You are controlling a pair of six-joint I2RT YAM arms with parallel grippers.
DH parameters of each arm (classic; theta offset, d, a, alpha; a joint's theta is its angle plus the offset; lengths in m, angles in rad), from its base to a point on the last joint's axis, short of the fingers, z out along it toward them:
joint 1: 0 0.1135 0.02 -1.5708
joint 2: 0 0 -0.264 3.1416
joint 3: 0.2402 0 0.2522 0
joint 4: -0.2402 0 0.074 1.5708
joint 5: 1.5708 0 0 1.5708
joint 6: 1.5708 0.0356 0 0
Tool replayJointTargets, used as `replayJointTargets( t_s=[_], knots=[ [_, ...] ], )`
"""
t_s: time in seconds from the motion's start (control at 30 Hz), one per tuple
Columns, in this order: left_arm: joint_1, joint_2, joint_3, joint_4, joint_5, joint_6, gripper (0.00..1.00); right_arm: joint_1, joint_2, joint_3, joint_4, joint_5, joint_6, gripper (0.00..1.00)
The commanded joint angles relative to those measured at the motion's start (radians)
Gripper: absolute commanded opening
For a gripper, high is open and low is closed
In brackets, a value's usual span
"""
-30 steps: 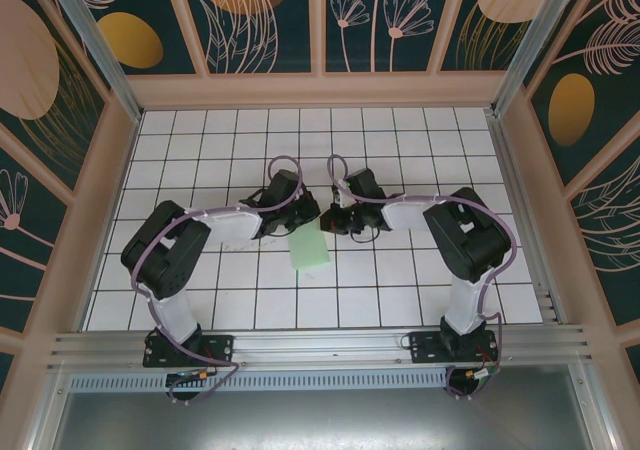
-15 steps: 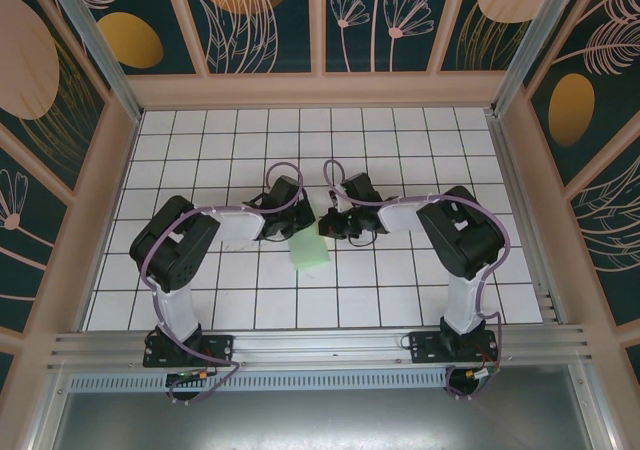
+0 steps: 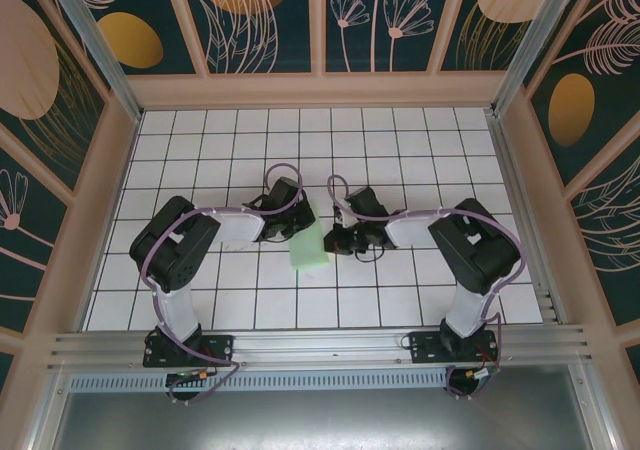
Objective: Fold a paper plane with a square sheet of paper (pick it up from the middle)
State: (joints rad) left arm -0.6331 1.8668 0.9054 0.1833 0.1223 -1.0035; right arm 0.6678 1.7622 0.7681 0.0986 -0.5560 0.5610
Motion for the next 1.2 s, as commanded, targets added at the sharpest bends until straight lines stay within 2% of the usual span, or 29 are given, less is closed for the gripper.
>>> replayJointTargets(
  t_s=[0.0,0.2,0.5,0.63,0.77,0.97,1.17],
  knots=[
    [0.007,0.056,-0.025,-0.051,-0.015,-0.011,0.0,0.032,-0.036,-0.066,-0.058,0.005,0.037,0.0],
    [0.008,0.054,-0.008,-0.049,0.0,0.002,0.0,0.054,-0.092,-0.115,-0.069,0.009,0.049,0.0],
    [0.013,0.012,0.076,-0.069,0.044,0.065,0.0,0.055,-0.166,-0.067,-0.104,0.06,0.037,0.0],
    [0.046,-0.063,0.134,-0.098,0.044,0.078,0.21,0.046,-0.168,-0.027,-0.082,0.105,0.052,0.0],
    [0.101,-0.179,0.104,-0.125,0.011,0.071,0.46,0.045,-0.075,0.055,-0.086,0.119,0.057,0.0],
    [0.162,-0.348,-0.06,-0.143,-0.055,0.047,0.72,0.047,0.048,0.159,-0.121,0.157,0.074,0.0],
    [0.176,-0.452,-0.193,-0.168,-0.113,0.038,0.93,0.059,0.073,0.146,-0.17,0.252,0.141,0.0]
  ],
)
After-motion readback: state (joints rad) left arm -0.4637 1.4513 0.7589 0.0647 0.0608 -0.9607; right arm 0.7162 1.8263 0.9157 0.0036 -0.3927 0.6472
